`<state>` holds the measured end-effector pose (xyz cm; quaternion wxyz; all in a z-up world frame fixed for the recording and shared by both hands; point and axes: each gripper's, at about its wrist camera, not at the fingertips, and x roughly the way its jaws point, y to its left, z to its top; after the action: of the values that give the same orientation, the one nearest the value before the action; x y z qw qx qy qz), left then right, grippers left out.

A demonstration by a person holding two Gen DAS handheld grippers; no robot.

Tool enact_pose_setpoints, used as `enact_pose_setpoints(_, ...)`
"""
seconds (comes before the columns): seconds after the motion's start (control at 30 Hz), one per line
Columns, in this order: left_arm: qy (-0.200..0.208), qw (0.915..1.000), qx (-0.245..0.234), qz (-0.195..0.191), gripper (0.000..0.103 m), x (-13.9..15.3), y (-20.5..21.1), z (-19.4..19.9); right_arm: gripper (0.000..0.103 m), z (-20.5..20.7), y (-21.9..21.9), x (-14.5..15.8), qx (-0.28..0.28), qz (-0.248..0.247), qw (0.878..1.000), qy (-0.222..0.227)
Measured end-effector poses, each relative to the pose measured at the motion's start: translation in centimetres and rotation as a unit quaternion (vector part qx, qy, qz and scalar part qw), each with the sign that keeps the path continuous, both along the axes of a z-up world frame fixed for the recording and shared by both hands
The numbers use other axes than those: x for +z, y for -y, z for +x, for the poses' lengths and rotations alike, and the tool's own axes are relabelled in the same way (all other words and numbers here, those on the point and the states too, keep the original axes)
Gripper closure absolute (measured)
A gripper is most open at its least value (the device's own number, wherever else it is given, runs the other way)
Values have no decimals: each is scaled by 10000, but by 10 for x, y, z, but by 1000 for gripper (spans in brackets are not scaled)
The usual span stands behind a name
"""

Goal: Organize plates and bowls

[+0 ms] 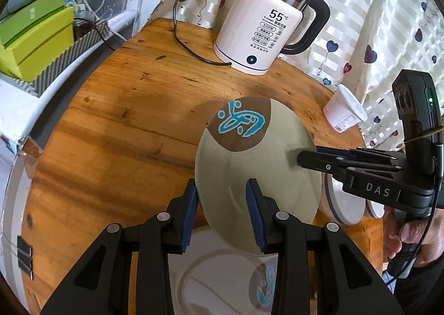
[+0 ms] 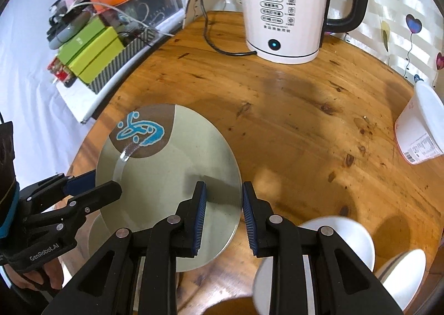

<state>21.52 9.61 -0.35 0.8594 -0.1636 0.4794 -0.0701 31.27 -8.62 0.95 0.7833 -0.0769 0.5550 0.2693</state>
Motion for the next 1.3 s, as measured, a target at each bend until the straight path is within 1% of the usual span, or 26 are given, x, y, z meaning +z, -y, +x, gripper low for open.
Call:
enact_pose_setpoints(0.17, -3, 10000, 53, 47, 67, 2, -2, -21, 78, -20, -4, 3, 73, -13, 10000, 11)
enact_pose_setpoints(0.47, -49, 9998, 164, 82, 67, 2, -8, -54, 78, -57, -12, -1, 207, -69, 9997, -60)
enact_pose_setpoints(0.67, -173, 9995, 214, 149, 67, -4, -12, -77, 78, -80, -20, -10, 338, -162, 9991, -180)
enact_pose_setpoints(0.77, -259, 9993, 222, 120, 67, -9, -14, -86, 78, -89, -21, -15, 397, -207, 9987, -240)
enact_pose_setpoints(1.13, -456, 9985, 259, 135, 67, -23, -14, -103, 78, -106, -24, -26, 520, -318, 9974, -375)
enact_pose_setpoints(1.3, -456, 9983, 265, 241, 67, -29, -12, -105, 76, -110, -28, -30, 550, -377, 9974, -275)
